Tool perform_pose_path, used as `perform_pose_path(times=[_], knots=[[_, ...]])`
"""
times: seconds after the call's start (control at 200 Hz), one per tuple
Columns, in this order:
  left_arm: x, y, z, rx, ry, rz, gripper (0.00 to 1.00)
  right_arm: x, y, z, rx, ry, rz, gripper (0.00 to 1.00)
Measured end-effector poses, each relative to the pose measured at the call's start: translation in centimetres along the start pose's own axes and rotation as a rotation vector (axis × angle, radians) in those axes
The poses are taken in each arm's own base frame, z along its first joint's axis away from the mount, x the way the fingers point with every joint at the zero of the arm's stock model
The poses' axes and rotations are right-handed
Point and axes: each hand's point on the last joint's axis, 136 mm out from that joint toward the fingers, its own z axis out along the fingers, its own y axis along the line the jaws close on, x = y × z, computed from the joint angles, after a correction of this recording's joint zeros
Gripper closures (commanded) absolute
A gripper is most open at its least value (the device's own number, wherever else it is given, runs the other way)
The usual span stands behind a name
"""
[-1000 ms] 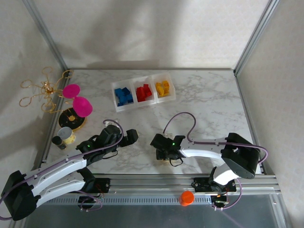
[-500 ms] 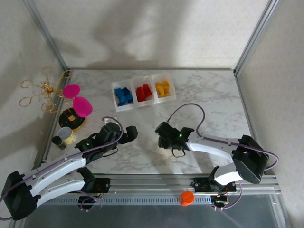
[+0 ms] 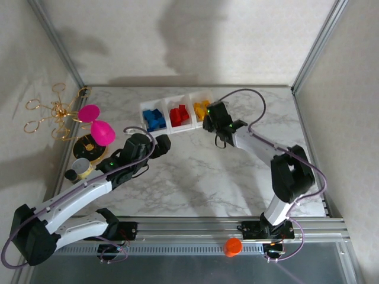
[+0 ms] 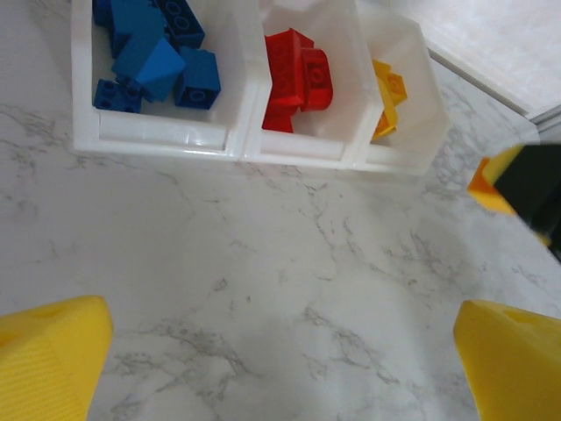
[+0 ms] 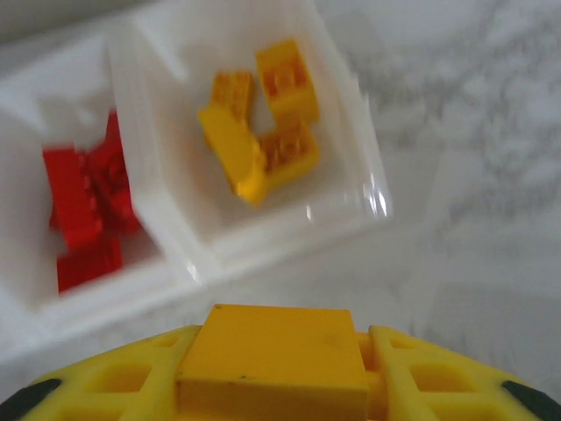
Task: Sort the legos into containers by color
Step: Place the lego in the container, then reset both arms
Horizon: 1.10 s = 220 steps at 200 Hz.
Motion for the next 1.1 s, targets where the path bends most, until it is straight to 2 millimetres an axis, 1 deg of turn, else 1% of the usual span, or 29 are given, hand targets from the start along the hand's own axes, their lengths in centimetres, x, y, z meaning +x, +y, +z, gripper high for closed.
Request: perform_pose_path(times=[0.07, 0.195, 0.275, 0.35, 0.406, 0.466, 0.506, 0.606, 0.676, 0.741, 0.811, 0.906, 0.951, 1.011, 1.051, 1.101], knots=[[-0.2, -0.1, 0.6, -0.005, -0.004, 0.0, 0.0, -2.0, 0.2, 2.1, 0.003, -0.029, -0.008, 0.62], [-0.7, -0.3, 1.4, -0.008, -0.016, 0.007, 0.0, -4.8, 0.9, 5.9, -0.003, -0.065, -0.031, 0.62], [-1.1, -0.2, 2.1, -0.015, -0.024, 0.006, 0.0, -6.2, 1.4, 8.2, -0.015, -0.085, -0.051, 0.6], [-1.3, 0.0, 2.5, -0.024, -0.029, 0.004, 0.0, -7.0, 1.7, 10.0, -0.019, -0.098, -0.081, 0.55], [-1.5, 0.0, 2.7, -0.022, -0.037, 0.006, 0.0, -7.5, 2.1, 11.0, -0.028, -0.102, -0.099, 0.52], [-1.7, 0.0, 2.8, -0.022, -0.043, 0.009, 0.0, -7.9, 2.4, 12.1, -0.036, -0.107, -0.117, 0.44], [-1.8, 0.1, 2.9, -0.024, -0.044, 0.011, 0.0, -8.2, 2.7, 12.6, -0.042, -0.11, -0.127, 0.41], [-2.0, 0.1, 3.1, -0.025, -0.05, 0.011, 0.0, -8.3, 2.9, 12.7, -0.056, -0.107, -0.151, 0.37], [-2.2, 0.0, 3.1, -0.021, -0.056, 0.013, 0.0, -8.6, 3.1, 12.2, -0.067, -0.116, -0.159, 0.3], [-2.3, 0.0, 3.1, -0.019, -0.059, 0.018, 0.0, -8.6, 3.2, 11.3, -0.08, -0.117, -0.169, 0.26], [-2.3, 0.0, 3.1, -0.02, -0.06, 0.022, 0.0, -8.6, 2.8, 9.5, -0.082, -0.118, -0.175, 0.2], [-2.6, 0.0, 3.0, -0.023, -0.073, 0.033, 0.0, -9.1, 1.9, 5.8, -0.076, -0.155, -0.173, 0.07], [-2.9, 0.0, 2.9, -0.017, -0.093, 0.041, 0.0, -9.1, 0.8, 3.5, -0.064, -0.175, -0.161, 0.02], [-3.3, 0.4, 2.4, -0.018, -0.132, 0.053, 0.0, -9.1, -0.8, 0.5, -0.048, -0.214, -0.145, 0.02], [-3.7, 1.1, 1.9, -0.032, -0.164, 0.061, 0.0, -9.1, -2.6, -1.4, -0.018, -0.248, -0.123, 0.01], [-4.2, 2.1, 1.3, -0.057, -0.208, 0.074, 0.0, -9.1, -4.9, -3.3, 0.022, -0.287, -0.093, 0.01]])
